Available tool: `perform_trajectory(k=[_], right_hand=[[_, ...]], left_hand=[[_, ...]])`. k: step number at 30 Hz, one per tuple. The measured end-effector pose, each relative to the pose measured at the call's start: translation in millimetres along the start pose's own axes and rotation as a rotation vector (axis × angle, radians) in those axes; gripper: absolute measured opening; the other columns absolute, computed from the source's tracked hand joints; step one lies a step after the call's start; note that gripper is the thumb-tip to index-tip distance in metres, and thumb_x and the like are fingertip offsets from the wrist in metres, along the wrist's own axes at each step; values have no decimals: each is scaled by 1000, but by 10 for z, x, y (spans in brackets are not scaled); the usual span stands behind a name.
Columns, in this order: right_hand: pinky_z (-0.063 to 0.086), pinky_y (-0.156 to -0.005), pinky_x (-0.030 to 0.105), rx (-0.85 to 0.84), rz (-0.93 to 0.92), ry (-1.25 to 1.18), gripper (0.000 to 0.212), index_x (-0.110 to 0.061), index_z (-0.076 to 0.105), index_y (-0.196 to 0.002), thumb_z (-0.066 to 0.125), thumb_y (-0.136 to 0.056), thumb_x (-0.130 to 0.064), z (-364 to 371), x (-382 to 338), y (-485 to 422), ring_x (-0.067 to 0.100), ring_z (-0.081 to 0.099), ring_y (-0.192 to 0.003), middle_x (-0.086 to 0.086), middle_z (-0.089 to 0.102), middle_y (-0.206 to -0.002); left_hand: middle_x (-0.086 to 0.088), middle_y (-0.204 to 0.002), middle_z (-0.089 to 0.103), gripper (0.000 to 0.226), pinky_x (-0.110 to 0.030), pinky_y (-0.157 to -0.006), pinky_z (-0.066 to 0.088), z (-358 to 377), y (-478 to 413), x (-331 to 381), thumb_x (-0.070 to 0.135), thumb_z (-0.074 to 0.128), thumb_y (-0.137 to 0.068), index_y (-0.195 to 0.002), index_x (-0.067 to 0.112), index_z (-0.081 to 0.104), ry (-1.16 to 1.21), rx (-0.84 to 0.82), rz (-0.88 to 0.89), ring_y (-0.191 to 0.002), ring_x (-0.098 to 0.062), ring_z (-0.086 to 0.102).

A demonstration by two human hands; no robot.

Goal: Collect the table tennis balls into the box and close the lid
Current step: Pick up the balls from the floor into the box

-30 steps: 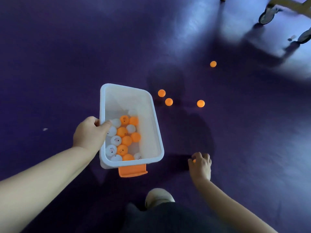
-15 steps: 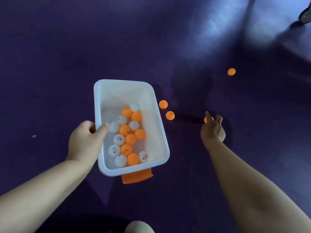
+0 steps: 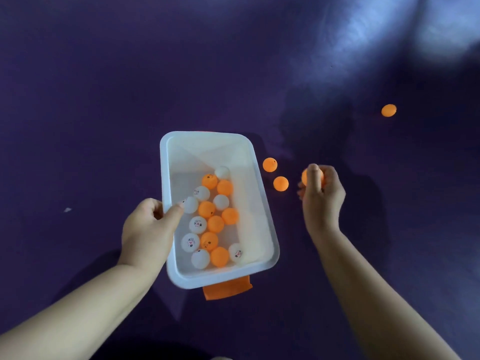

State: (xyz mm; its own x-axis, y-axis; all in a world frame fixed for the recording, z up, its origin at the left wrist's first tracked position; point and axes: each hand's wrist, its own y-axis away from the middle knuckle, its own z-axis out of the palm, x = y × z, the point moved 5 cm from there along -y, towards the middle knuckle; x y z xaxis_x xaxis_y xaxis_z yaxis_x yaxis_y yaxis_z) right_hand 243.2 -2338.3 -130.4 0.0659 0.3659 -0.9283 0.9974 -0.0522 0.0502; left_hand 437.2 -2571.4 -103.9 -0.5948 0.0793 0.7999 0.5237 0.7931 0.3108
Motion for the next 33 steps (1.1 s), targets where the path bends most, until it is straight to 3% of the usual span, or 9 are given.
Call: perform_trajectory(k=[3,7,12,16,21,25,28,31,33], right_hand=[[51,-56,36,-201,-77,-138,26,-25,61,-76,43,-86,-42,276,-479,376,11,59,-62,-6,65,-73],[54,-78,31,-405,-106,-104,45,-23,68,-97,33,-85,-49,523,-649,609,4,63,-88,-10,66,-92],[53,-73,26,-169,-42,-214,31,-17,68,-83,41,-95,-28,446,-452,338,10,65,-80,-1,70,-87],[52,-79,40,48,80,-24,25,-24,62,-78,42,-93,-23,314,42,-48,12,62,-83,-6,66,-84],[37,-75,31,-78,-11,483,23,-12,61,-107,46,-96,-25,469,424,-315,26,51,-110,6,61,-113],[43,-86,40,-242,-28,697,40,-17,52,-128,55,-92,-35,662,533,-291,26,43,-120,8,50,-128],[43,-87,39,-277,-21,774,37,-15,54,-122,61,-89,-30,714,581,-289,28,46,-114,10,52,-122],[37,-73,33,-175,60,586,14,-9,53,-99,54,-85,-12,679,560,-323,26,53,-93,8,56,-106],[35,-70,31,-157,92,541,17,-10,54,-99,49,-82,-8,693,515,-369,20,50,-84,6,58,-108]], left_hand=[[1,-62,50,30,-29,-51,36,-8,-4,-8,33,62,-85,-76,6,52,2,3,-3,-55,-15,44],[-1,-62,48,36,-31,-52,36,-38,-43,-32,35,63,-84,-79,1,51,32,-4,-7,-56,-16,43],[3,-59,45,33,-30,-51,33,-88,-50,-42,33,63,-84,-72,5,48,26,11,-12,-54,-15,40],[4,-57,44,32,-29,-51,32,-127,-52,-60,33,63,-84,-69,9,48,47,15,-4,-52,-14,39],[3,-60,47,32,-30,-53,34,-121,-107,-91,35,63,-83,-72,8,50,37,4,-5,-54,-15,41],[3,-62,48,31,-30,-54,35,-141,-136,-149,35,63,-84,-72,9,50,33,10,-14,-56,-15,43],[3,-61,47,31,-30,-54,35,-149,-173,-186,35,63,-84,-72,9,50,28,10,-23,-56,-15,42],[1,-64,49,31,-31,-54,37,-151,-192,-239,34,62,-84,-76,6,51,37,0,-31,-58,-16,44],[1,-64,50,30,-31,-55,37,-160,-203,-262,33,62,-85,-74,7,51,37,3,-40,-59,-17,45]])
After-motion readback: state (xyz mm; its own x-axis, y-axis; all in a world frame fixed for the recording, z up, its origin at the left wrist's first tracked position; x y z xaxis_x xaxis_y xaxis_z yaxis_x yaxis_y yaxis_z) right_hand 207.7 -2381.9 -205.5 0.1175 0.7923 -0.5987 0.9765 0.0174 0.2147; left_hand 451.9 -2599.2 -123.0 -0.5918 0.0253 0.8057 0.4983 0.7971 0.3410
